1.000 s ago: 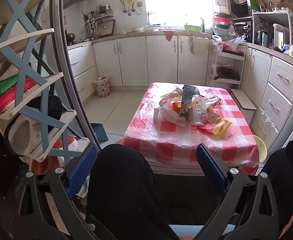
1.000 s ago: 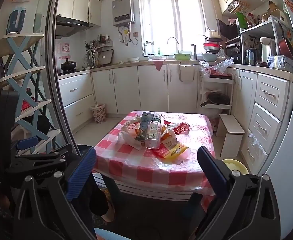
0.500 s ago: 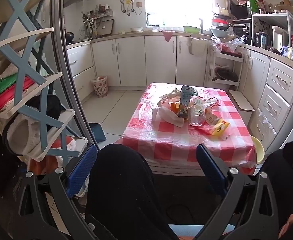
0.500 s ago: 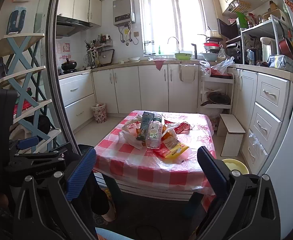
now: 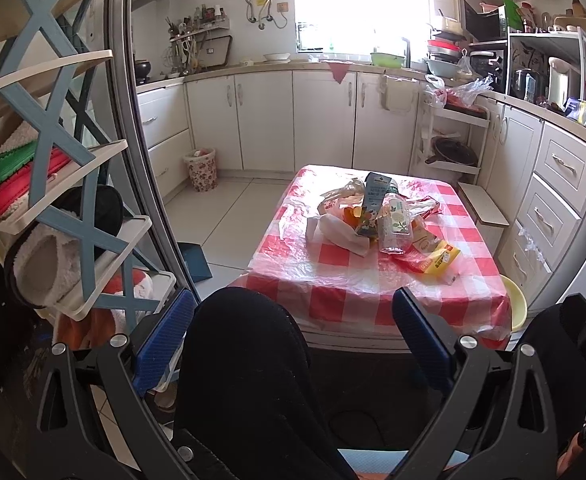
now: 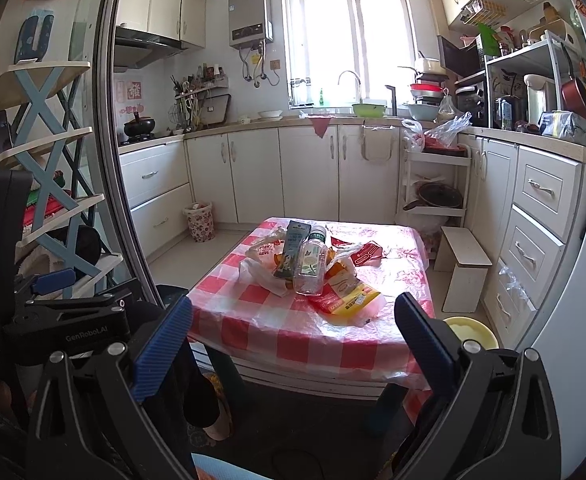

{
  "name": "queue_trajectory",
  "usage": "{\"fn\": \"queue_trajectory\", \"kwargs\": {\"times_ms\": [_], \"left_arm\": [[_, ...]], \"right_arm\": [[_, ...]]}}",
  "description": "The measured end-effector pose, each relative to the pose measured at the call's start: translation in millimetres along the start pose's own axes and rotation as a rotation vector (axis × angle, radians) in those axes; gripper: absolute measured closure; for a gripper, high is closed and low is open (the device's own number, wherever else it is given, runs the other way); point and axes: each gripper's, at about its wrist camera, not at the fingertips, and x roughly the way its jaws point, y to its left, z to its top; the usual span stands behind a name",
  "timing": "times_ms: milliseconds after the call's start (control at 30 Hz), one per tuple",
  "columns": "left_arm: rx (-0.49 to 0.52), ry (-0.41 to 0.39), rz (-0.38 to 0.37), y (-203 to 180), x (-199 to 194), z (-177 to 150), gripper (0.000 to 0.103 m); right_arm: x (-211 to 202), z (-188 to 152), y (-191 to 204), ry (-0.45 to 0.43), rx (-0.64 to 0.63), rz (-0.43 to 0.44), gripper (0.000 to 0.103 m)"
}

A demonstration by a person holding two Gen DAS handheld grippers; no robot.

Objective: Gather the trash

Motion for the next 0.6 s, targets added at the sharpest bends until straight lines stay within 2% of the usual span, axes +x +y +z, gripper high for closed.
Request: {"fn": "queue_trajectory", "kwargs": {"times_ms": [600], "left_arm": [[-0.007,-0.006,0.001,1.7,-5.2,-2.1,0.008]], "right_arm": [[-1.2,-4.0,0.4,-0.002,0.003,-0.001,0.006]]}}
